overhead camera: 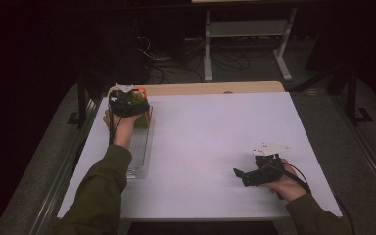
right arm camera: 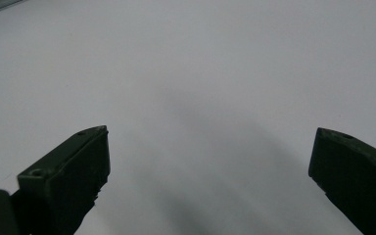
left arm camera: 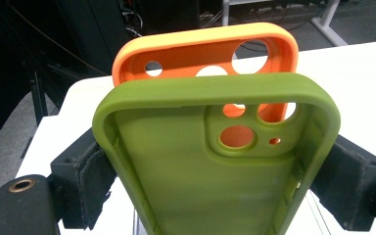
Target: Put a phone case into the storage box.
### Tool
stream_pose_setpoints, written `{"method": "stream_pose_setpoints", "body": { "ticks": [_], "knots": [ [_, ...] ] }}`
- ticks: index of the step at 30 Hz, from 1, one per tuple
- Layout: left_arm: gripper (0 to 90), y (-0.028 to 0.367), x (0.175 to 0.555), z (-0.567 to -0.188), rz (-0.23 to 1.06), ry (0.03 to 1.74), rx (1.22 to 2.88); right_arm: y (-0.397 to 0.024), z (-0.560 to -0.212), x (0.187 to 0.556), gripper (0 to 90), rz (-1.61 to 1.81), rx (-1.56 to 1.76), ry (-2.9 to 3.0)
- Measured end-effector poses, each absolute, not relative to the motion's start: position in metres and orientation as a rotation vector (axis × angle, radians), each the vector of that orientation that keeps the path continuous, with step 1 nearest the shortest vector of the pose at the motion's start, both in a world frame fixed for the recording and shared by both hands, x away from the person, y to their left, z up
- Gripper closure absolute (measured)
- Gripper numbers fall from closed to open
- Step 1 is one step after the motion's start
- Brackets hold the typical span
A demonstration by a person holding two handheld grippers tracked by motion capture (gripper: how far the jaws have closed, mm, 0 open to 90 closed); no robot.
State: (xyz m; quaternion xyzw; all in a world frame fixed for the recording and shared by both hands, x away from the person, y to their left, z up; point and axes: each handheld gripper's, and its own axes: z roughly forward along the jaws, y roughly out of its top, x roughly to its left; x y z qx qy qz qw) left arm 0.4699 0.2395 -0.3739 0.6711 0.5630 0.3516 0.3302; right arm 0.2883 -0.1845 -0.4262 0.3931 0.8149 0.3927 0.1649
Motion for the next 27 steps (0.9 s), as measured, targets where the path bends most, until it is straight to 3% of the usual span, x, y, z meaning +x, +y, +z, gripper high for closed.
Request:
{"method": "stream_pose_setpoints", "body": {
  "ticks": [13, 22, 27],
  "knots": [
    [0.8, 0.24, 0.471, -0.374, 0.863, 1.431, 1.743, -0.184, -0.426, 0.288, 1.2, 1.121, 1.119, 2.323],
    [0.0, 0.244, 0.465, -0.366, 0.849, 1.39, 1.771, -0.184, -0.426, 0.288, 1.2, 1.125, 1.125, 2.324],
    [0.0, 0.249, 0.456, -0.358, 0.766, 1.329, 1.845, -0.184, -0.426, 0.288, 1.2, 1.124, 1.125, 2.326]
  ]
}}
